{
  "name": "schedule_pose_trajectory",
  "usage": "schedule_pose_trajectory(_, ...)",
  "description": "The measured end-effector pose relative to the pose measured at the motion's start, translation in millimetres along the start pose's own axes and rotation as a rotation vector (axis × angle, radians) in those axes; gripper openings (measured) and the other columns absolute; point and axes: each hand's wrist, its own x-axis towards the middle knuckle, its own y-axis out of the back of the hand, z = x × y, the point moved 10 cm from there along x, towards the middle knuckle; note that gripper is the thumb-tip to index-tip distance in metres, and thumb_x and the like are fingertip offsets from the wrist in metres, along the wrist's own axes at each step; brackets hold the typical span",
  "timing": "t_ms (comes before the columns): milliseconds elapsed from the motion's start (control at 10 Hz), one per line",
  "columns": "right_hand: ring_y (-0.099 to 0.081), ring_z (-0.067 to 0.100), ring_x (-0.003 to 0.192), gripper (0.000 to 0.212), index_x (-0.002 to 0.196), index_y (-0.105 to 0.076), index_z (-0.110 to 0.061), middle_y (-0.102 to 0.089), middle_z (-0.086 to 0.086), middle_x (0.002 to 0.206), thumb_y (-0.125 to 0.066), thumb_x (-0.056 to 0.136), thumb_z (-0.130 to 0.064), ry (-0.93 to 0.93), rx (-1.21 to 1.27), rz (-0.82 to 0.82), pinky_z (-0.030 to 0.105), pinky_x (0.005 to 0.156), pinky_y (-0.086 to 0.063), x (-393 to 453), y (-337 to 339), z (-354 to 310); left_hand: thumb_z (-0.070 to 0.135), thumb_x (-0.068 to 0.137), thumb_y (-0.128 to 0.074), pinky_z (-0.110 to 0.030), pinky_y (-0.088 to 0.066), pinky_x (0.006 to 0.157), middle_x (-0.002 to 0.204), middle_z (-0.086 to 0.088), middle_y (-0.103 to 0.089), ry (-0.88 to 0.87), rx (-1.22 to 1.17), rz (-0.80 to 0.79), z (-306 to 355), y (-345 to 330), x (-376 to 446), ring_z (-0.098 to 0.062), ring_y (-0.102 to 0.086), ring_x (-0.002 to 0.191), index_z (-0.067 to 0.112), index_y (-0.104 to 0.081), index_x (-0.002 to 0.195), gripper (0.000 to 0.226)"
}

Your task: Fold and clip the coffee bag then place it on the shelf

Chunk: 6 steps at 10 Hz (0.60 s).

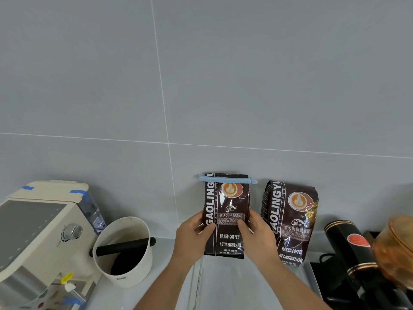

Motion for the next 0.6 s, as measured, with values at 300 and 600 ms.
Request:
schedule_pose_trajectory(300,-0.066,-0.004,0.088,0.034,0.096,-0.059,-0.052,-0.072,-0.022,0.094,-0.057,0.092,-0.018,-0.015,-0.021,-0.047,0.022,0.075,-0.055,-3.0,2.4,-6.8,0.019,0.086,-0.068,-0.007,-0.052,0.058,0.100,0.011,-0.071,0.015,0.087,0.024,7.6,2.1,1.5,0.004,-0.067,0.082,0.024,-0.067,0.115,0.029)
schedule_pose_trajectory(600,-0.071,0.018,0.095,0.024,0.095,-0.074,-0.031,-0.078,-0.003,0.094,-0.050,0.095,-0.025,-0.041,0.131,-0.118,0.042,0.094,-0.053,-17.9,27.9,-43.1,0.017,0.086,-0.069,-0.031,-0.055,0.084,0.097,0.005,-0.073,0.023,0.036,0.052,39.9,26.8,-12.9,-0.011,-0.068,0.093,0.038,-0.067,0.087,0.022)
